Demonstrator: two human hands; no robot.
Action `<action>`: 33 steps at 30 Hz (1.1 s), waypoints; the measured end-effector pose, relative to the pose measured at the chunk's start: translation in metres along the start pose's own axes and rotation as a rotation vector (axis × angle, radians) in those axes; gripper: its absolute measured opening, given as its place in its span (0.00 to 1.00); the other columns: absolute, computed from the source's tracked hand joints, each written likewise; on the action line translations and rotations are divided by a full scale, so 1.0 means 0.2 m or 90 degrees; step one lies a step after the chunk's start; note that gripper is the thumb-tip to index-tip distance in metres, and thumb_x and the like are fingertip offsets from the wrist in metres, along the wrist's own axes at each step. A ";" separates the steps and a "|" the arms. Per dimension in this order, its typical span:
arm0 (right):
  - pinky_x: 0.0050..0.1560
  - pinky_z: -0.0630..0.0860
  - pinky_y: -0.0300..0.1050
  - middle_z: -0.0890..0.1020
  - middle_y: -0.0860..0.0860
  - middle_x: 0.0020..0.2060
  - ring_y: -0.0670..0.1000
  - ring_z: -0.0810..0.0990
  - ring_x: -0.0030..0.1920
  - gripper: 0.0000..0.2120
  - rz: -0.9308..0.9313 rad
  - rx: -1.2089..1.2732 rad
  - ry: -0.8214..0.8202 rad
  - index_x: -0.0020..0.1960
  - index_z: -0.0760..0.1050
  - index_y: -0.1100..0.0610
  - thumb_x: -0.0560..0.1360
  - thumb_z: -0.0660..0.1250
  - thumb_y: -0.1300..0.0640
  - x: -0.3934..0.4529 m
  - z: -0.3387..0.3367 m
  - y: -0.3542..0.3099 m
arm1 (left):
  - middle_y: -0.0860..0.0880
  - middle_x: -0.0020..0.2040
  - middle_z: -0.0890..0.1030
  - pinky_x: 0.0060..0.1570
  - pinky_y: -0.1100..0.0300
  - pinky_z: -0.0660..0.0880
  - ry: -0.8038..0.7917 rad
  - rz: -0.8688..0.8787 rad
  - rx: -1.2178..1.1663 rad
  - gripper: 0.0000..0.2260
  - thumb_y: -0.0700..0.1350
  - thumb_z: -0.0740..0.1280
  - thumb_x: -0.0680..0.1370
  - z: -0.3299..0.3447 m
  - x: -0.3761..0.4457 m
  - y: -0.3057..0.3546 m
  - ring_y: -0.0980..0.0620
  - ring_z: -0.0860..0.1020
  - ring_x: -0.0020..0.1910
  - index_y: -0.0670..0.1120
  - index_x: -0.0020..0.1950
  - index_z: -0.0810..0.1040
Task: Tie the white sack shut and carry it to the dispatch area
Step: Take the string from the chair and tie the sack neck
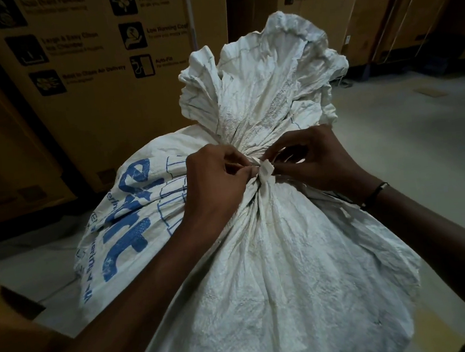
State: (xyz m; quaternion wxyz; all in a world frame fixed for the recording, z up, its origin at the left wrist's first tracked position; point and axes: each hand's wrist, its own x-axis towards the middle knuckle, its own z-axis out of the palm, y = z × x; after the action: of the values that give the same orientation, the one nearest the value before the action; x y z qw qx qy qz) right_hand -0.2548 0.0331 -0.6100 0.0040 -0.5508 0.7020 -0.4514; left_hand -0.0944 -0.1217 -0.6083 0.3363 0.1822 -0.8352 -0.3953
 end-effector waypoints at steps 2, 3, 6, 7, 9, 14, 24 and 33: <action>0.48 0.88 0.48 0.90 0.56 0.43 0.54 0.91 0.42 0.08 0.018 0.034 0.001 0.52 0.88 0.62 0.74 0.81 0.62 -0.02 0.01 0.01 | 0.56 0.36 0.85 0.38 0.67 0.81 0.021 -0.013 -0.025 0.09 0.42 0.85 0.67 0.01 0.01 0.00 0.62 0.84 0.37 0.47 0.42 0.87; 0.48 0.89 0.50 0.90 0.56 0.43 0.55 0.91 0.42 0.08 0.024 0.042 0.004 0.52 0.88 0.63 0.74 0.81 0.63 -0.02 0.01 0.01 | 0.55 0.37 0.85 0.40 0.63 0.83 0.026 -0.017 -0.031 0.11 0.42 0.85 0.66 0.01 0.02 -0.01 0.60 0.84 0.37 0.47 0.43 0.86; 0.50 0.89 0.54 0.90 0.56 0.44 0.57 0.91 0.44 0.08 0.045 0.065 0.019 0.52 0.88 0.63 0.74 0.82 0.63 -0.03 0.02 0.02 | 0.55 0.38 0.85 0.41 0.53 0.84 0.036 -0.023 -0.030 0.14 0.39 0.85 0.64 0.04 0.03 -0.01 0.59 0.84 0.37 0.48 0.44 0.85; 0.50 0.89 0.54 0.90 0.56 0.45 0.57 0.91 0.44 0.09 0.049 0.072 0.021 0.52 0.88 0.63 0.73 0.82 0.63 -0.03 0.02 0.02 | 0.55 0.38 0.85 0.41 0.53 0.84 0.040 -0.022 -0.028 0.14 0.38 0.85 0.64 0.05 0.03 -0.02 0.59 0.84 0.37 0.48 0.44 0.85; 0.50 0.89 0.55 0.90 0.57 0.45 0.59 0.91 0.44 0.09 0.052 0.087 0.021 0.53 0.88 0.64 0.74 0.81 0.63 -0.03 0.03 0.02 | 0.56 0.37 0.84 0.40 0.53 0.84 0.050 -0.020 -0.023 0.14 0.38 0.84 0.64 0.05 0.04 -0.02 0.59 0.84 0.37 0.48 0.43 0.84; 0.48 0.89 0.55 0.90 0.59 0.44 0.62 0.90 0.43 0.09 0.061 0.107 0.012 0.53 0.87 0.64 0.74 0.80 0.63 -0.02 0.03 0.01 | 0.55 0.37 0.84 0.40 0.54 0.84 0.075 0.014 0.025 0.11 0.40 0.82 0.65 0.06 0.04 -0.01 0.59 0.83 0.38 0.49 0.42 0.84; 0.46 0.87 0.47 0.89 0.60 0.43 0.61 0.89 0.41 0.09 0.066 0.088 0.023 0.53 0.87 0.65 0.74 0.81 0.63 0.00 0.04 0.01 | 0.52 0.53 0.82 0.48 0.67 0.76 0.035 0.121 0.114 0.11 0.40 0.81 0.71 0.06 0.08 -0.03 0.64 0.77 0.44 0.48 0.51 0.88; 0.46 0.88 0.48 0.88 0.59 0.42 0.60 0.89 0.40 0.11 0.075 0.087 0.030 0.53 0.85 0.65 0.73 0.82 0.65 0.00 0.06 -0.02 | 0.48 0.55 0.81 0.46 0.76 0.75 0.035 0.112 0.049 0.11 0.33 0.79 0.71 0.09 0.08 -0.07 0.72 0.77 0.42 0.44 0.51 0.87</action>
State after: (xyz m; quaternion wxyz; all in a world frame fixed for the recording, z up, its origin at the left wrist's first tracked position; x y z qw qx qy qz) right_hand -0.2447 0.0256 -0.6148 0.0517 -0.4961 0.7006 -0.5103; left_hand -0.1172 -0.1294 -0.6203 0.3851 0.1317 -0.8531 -0.3264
